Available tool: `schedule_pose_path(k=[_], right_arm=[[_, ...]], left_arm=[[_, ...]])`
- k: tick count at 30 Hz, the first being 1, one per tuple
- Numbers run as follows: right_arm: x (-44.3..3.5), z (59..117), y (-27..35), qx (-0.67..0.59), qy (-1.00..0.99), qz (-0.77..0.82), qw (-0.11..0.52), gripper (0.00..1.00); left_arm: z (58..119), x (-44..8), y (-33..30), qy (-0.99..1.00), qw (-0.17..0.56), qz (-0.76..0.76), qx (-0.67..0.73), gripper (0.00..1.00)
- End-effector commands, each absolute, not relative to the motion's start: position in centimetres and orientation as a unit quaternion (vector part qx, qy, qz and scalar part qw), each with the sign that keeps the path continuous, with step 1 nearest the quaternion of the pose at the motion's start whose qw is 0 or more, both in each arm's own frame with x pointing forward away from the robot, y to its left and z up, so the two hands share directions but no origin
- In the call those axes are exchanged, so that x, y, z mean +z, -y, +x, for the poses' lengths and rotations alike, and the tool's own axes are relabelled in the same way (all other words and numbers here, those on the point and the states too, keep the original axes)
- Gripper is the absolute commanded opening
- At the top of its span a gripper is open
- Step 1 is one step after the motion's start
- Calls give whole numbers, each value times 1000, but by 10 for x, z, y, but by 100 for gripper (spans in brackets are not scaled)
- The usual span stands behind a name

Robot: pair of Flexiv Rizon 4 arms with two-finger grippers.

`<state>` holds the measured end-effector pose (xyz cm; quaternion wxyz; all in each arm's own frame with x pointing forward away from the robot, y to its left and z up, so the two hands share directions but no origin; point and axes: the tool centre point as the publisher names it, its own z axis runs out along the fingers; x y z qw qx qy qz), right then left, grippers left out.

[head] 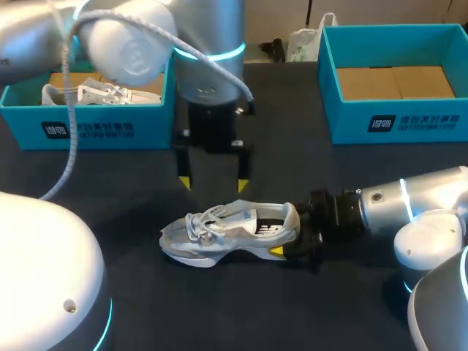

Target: Take the shoe out of the shoebox, open the shoe tongue, remove and reinsert the insole, then place the shoe into the shoebox

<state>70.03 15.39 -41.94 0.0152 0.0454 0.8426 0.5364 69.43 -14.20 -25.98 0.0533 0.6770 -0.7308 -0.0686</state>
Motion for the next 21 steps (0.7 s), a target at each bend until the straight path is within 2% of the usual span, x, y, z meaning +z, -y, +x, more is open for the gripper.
schedule_pose_path(k=[1, 21], right_arm=[[-418, 700, -155, 534, -844, 46, 15, 0], [-418, 700, -155, 534, -844, 46, 15, 0]], left_arm=[[697, -278, 172, 729, 38, 677, -93, 100], [695, -323, 201, 712, -16, 685, -154, 100]])
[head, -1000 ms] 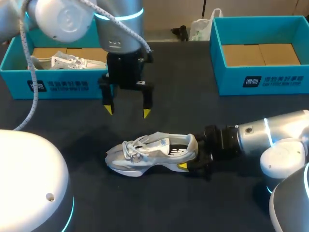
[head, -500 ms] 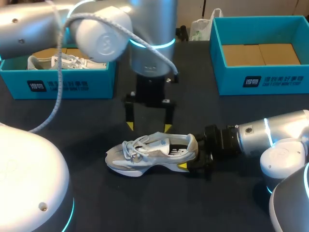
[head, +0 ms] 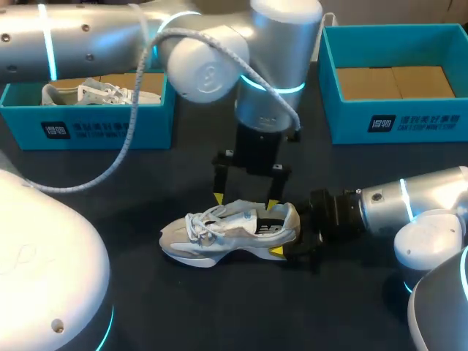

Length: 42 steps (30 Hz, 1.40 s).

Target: Take the shoe out of the shoebox, open the shoe tongue, remove and reinsert the insole, then place the shoe into the shoebox

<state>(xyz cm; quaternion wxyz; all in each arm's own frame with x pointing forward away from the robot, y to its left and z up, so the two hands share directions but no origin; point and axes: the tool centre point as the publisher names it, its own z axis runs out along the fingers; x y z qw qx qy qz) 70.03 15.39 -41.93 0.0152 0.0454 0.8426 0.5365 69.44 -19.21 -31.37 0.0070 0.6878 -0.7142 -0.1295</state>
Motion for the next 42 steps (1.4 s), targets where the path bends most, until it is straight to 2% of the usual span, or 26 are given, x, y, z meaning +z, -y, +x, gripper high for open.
schedule_pose_path(k=[1, 31, 34, 42], right_arm=[[-418, 700, -155, 534, -844, 46, 15, 0], [-418, 700, -155, 534, -844, 46, 15, 0], [-418, 700, -155, 534, -844, 46, 15, 0], [-418, 700, -155, 534, -844, 46, 15, 0]], left_arm=[[695, -325, 201, 711, -18, 685, -157, 100], [681, -353, 173, 681, -86, 691, -229, 100], [682, -354, 169, 677, -92, 692, -232, 94], [681, -344, 158, 674, -82, 696, -233, 69]])
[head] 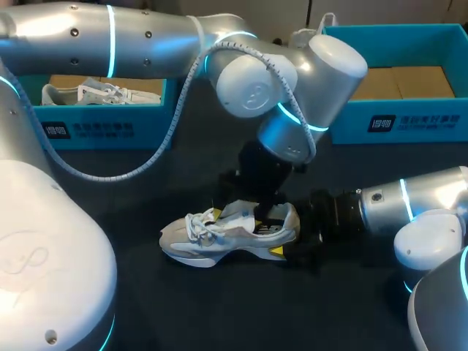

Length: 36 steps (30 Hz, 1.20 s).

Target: Take the shoe out of the shoebox, open the shoe tongue, remove and reinsert the insole, then place the shoe into the shoebox

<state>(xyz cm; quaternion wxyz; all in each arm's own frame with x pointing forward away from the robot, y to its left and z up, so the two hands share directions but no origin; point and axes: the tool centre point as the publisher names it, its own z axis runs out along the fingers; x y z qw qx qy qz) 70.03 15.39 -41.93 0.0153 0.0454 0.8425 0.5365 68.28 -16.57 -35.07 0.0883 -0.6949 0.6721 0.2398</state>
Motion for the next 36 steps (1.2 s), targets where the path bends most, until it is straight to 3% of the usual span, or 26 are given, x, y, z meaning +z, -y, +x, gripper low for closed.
schedule_pose_path(k=[1, 14, 20, 24, 26, 36], right_arm=[[-418, 700, -155, 534, -844, 46, 15, 0], [-418, 700, -155, 534, -844, 46, 15, 0], [-418, 700, -155, 534, -844, 46, 15, 0], [-418, 700, -155, 534, -844, 46, 15, 0], [-418, 700, -155, 534, -844, 46, 15, 0], [-418, 700, -155, 534, -844, 46, 15, 0]], left_arm=[[680, -343, 156, -675, 81, -696, 231, 67], [677, -331, 146, -683, 63, -696, 213, 33], [677, -327, 142, -684, 55, -698, 206, 28], [677, -322, 136, -683, 43, -702, 195, 13], [678, -319, 133, -682, 34, -706, 187, 0], [682, -315, 100, -674, -87, -727, 95, 0]])
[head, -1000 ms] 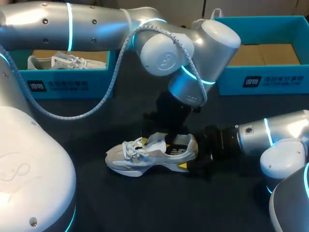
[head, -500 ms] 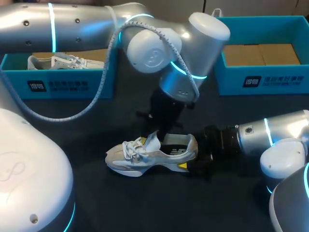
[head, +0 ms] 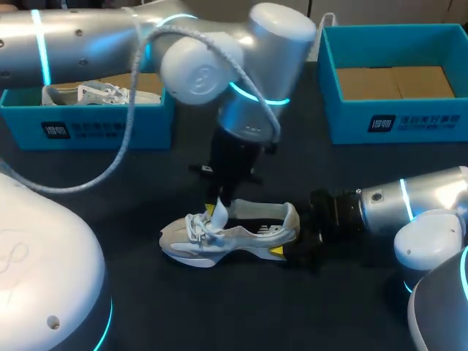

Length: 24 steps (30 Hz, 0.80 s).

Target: Take the shoe out of the shoebox, open the shoe tongue, remove and reinsert the insole, then place the shoe into the shoebox

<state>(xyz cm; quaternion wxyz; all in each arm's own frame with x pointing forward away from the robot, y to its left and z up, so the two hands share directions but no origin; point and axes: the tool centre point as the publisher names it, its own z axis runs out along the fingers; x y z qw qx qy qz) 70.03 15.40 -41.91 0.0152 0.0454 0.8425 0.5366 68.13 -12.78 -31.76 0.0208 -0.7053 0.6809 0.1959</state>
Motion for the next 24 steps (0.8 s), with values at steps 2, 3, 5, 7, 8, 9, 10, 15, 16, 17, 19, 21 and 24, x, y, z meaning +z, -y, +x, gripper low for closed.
schedule_pose_path(k=[2, 3, 5, 7, 8, 9, 10, 15, 16, 17, 19, 21, 24], right_arm=[[-418, 700, -155, 534, -844, 46, 15, 0], [-418, 700, -155, 534, -844, 46, 15, 0], [-418, 700, -155, 534, -844, 46, 15, 0], [-418, 700, -155, 534, -844, 46, 15, 0], [-418, 700, -155, 534, -844, 46, 15, 0], [-418, 700, -155, 534, -844, 46, 15, 0], [-418, 700, -155, 534, -844, 46, 15, 0], [-418, 700, -155, 534, -844, 46, 15, 0], [-418, 700, -155, 534, -844, 46, 15, 0], [-418, 700, -155, 534, -844, 46, 15, 0], [-418, 700, -155, 534, -844, 46, 15, 0], [-418, 700, -155, 534, -844, 46, 15, 0], [-418, 700, -155, 534, -844, 46, 15, 0]], left_arm=[[682, -317, 94, -669, -110, -731, 79, 0], [682, -319, 90, -668, -116, -732, 70, 0], [681, -324, 84, -662, -136, -735, 54, 0], [680, -328, 79, -649, -147, -746, 25, 0], [678, -330, 77, -645, -151, -749, 12, 0], [677, -333, 75, -641, -159, -751, 0, 0], [675, -335, 74, -638, -163, -753, -12, 0], [672, -351, 71, -620, -180, -763, -29, 0], [671, -353, 70, -618, -184, -764, -30, 0], [671, -357, 70, -614, -184, -767, -30, 0], [671, -363, 69, -607, -188, -772, -30, 0], [672, -368, 68, -598, -192, -778, -28, 0], [673, -375, 64, -586, -188, -788, -28, 13]])
